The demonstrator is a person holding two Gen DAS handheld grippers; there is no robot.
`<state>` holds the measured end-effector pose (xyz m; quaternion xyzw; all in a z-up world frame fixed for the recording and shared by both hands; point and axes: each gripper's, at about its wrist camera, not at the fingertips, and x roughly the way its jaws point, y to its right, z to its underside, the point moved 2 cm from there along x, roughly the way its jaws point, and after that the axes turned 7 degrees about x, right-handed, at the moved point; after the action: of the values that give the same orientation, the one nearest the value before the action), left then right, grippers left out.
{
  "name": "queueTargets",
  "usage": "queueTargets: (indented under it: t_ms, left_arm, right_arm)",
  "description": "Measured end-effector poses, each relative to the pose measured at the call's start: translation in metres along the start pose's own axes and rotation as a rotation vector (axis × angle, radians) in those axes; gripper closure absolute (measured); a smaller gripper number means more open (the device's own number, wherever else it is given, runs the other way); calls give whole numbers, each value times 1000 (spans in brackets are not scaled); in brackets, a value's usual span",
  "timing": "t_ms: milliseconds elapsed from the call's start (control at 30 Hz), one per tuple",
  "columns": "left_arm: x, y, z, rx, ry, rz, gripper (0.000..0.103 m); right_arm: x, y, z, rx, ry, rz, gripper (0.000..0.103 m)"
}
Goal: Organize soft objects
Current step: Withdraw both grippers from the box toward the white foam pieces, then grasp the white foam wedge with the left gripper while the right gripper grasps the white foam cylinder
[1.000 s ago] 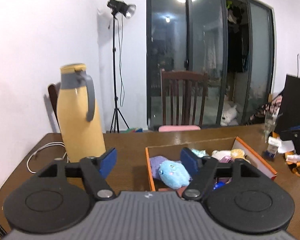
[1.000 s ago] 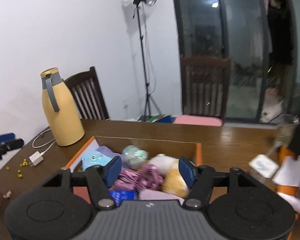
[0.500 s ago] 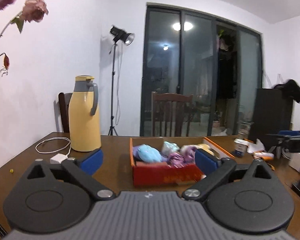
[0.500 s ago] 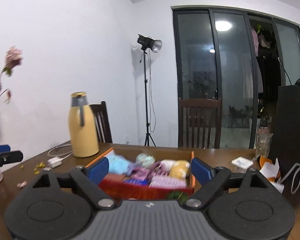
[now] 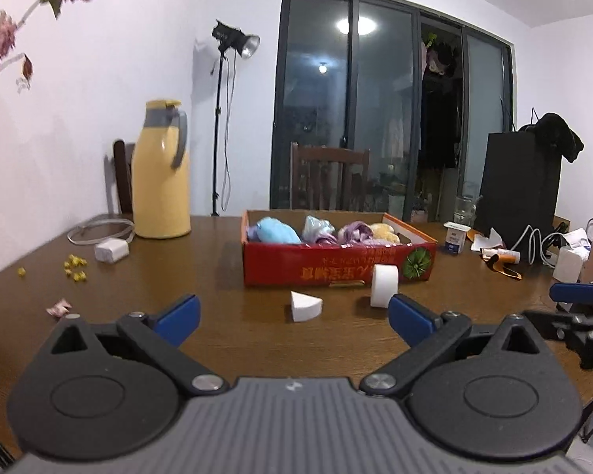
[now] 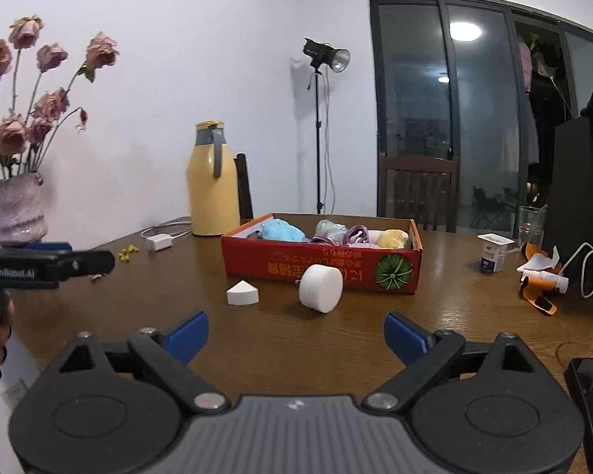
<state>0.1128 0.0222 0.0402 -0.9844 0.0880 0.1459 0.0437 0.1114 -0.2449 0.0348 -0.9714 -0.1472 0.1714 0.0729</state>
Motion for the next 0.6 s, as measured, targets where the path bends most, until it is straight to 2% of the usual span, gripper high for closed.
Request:
queueTargets:
  t_ms: [233, 400, 600]
  left_arm:
    - [44, 0, 11, 14, -94, 9, 0]
    - [98, -1, 12, 7, -146, 25, 0]
    - [164, -2, 4, 10, -207, 62, 11]
  right_arm:
    - [41, 23, -1, 107, -50, 31, 11]
    - [84, 32, -9, 104, -98, 19, 20]
    - [145, 38, -23, 124, -145, 2, 22]
